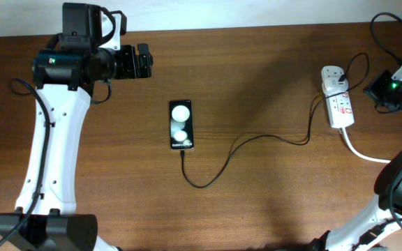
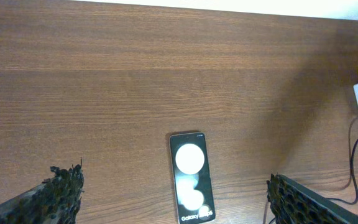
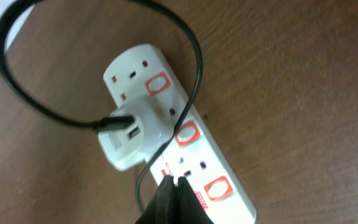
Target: Plug charger to phone and switch on socket
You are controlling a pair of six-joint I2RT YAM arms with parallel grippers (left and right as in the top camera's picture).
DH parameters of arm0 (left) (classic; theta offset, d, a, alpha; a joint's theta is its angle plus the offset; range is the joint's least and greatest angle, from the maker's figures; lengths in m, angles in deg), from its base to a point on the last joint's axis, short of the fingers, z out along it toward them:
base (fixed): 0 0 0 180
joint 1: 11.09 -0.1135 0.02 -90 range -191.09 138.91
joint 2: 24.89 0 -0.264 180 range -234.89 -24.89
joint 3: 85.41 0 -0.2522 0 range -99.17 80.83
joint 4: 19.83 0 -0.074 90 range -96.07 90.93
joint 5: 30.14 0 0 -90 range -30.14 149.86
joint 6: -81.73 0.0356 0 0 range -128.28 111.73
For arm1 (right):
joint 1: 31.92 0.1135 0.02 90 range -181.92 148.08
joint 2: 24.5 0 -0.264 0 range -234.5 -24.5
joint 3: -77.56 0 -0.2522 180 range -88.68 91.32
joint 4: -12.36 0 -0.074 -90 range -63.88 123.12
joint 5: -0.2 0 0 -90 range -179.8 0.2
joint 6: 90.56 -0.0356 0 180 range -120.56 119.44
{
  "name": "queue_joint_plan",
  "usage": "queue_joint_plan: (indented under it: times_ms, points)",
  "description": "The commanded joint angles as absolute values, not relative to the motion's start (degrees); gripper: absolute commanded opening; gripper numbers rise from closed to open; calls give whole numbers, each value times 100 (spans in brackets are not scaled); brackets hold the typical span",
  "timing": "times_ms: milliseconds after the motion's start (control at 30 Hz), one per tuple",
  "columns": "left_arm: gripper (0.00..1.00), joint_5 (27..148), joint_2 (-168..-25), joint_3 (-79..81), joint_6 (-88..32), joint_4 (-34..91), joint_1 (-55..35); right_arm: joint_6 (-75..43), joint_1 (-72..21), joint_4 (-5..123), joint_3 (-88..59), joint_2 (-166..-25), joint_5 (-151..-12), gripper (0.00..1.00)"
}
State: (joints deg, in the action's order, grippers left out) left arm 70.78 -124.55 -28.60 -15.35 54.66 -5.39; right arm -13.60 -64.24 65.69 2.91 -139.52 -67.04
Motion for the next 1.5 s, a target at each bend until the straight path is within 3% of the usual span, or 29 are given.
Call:
queue_joint_plan:
  times_ms: [0, 1467]
  points:
    - [99, 7100, -12468, -2862, -1502, 5468, -552, -1323, -6419, 6357, 420, -14217, -6754, 4]
    - [99, 7100, -12468, -2862, -1504, 5468, -552, -1321, -5886, 5594, 411, -15174, -6797, 4]
